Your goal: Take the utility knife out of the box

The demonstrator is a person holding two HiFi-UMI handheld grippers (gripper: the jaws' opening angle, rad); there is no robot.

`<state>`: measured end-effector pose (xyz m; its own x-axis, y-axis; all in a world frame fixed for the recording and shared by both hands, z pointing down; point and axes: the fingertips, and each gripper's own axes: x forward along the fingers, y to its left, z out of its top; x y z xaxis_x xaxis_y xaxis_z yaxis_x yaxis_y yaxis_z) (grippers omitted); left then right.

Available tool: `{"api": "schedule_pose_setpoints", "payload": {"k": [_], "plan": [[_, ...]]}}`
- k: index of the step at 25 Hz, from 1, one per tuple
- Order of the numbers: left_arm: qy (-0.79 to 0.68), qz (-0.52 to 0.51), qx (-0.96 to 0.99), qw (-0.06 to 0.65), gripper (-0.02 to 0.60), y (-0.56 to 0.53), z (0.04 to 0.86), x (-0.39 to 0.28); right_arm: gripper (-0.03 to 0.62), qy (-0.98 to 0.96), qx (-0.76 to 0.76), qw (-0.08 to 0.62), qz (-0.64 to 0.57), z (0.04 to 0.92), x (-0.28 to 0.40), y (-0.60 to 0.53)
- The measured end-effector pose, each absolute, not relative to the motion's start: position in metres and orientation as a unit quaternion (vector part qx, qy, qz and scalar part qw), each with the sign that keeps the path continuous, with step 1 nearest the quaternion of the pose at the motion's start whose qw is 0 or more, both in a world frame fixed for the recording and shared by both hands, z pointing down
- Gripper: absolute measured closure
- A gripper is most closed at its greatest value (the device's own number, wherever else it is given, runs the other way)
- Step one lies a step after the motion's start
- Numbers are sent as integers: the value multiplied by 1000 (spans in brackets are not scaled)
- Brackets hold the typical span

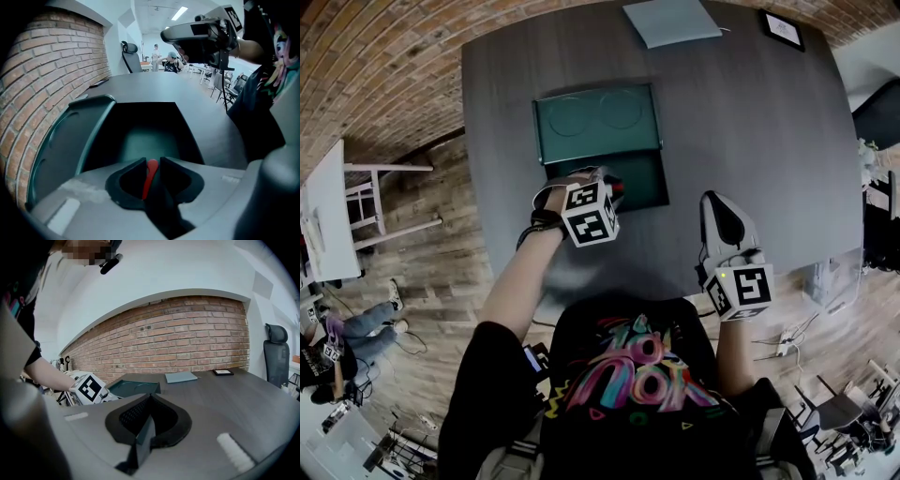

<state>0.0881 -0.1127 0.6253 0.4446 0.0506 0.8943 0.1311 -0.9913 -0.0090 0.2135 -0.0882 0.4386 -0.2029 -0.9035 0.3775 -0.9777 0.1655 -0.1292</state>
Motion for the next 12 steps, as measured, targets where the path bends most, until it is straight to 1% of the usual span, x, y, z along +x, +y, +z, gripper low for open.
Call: {"api": "schedule_pose_setpoints", "payload": {"k": [1,3,12], "plan": [[-52,-523,-850,40,502,-111,625,88,594,-756,622,106,174,438,213,-89],[-47,-522,-851,43,514,-110,625,87,594,-757,622,105,174,437,212,-89],[-37,-520,-852,50,517,-113,625,86,594,-756,623,101,171,433,214,-91]]}}
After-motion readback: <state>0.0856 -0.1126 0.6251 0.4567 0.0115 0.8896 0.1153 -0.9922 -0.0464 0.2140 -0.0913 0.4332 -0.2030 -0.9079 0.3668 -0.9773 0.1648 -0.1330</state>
